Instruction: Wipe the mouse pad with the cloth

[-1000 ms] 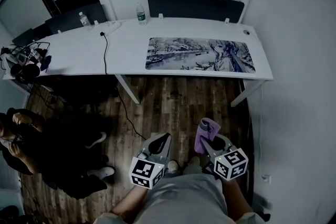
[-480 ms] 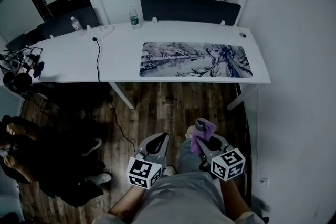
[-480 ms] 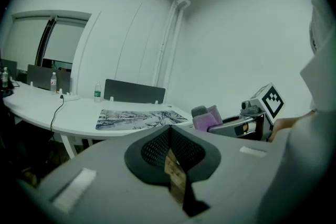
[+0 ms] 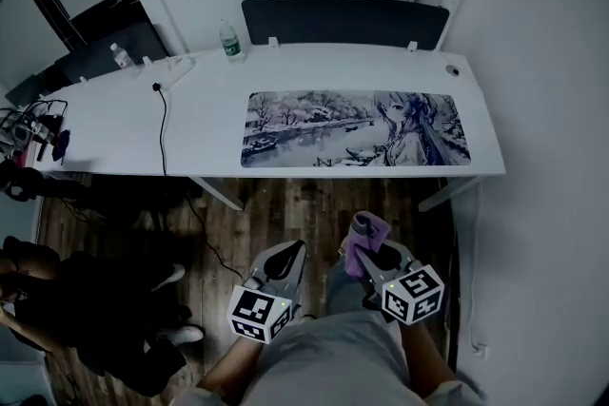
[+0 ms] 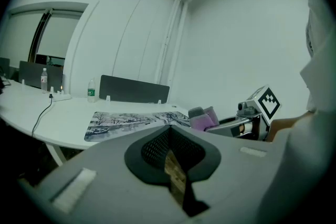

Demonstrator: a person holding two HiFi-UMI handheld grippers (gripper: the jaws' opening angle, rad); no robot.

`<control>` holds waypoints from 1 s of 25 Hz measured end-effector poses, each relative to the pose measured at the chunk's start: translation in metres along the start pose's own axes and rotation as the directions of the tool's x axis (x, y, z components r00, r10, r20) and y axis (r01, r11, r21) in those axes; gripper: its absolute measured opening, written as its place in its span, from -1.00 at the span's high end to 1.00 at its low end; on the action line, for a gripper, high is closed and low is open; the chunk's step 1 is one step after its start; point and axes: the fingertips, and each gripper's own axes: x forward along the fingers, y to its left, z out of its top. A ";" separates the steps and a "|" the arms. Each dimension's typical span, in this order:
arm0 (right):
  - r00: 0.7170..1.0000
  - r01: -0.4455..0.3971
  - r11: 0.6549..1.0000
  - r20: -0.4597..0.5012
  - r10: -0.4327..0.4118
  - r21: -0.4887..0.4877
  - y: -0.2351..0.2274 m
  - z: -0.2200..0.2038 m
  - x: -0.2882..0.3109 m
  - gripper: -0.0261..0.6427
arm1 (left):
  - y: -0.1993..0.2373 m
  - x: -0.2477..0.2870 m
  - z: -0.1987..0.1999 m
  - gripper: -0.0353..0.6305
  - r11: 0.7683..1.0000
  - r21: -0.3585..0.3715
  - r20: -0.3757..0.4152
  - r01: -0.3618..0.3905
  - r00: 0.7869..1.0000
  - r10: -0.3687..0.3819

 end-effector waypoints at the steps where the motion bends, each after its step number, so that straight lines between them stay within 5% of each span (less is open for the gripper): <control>1: 1.000 -0.005 1.000 -0.007 0.005 -0.005 -0.012 0.007 0.009 0.63 | 0.007 0.015 0.003 0.83 1.000 -0.003 -0.005 -0.005 1.000 0.005; 14: 0.996 -0.061 0.998 -0.074 0.059 -0.024 -0.176 0.105 0.087 0.63 | 0.068 0.193 0.073 0.84 0.997 -0.026 -0.011 -0.070 0.998 0.070; 25: 0.994 -0.089 0.996 -0.062 0.087 -0.030 -0.230 0.143 0.111 0.63 | 0.077 0.252 0.103 0.84 0.995 -0.002 -0.010 -0.101 0.995 0.101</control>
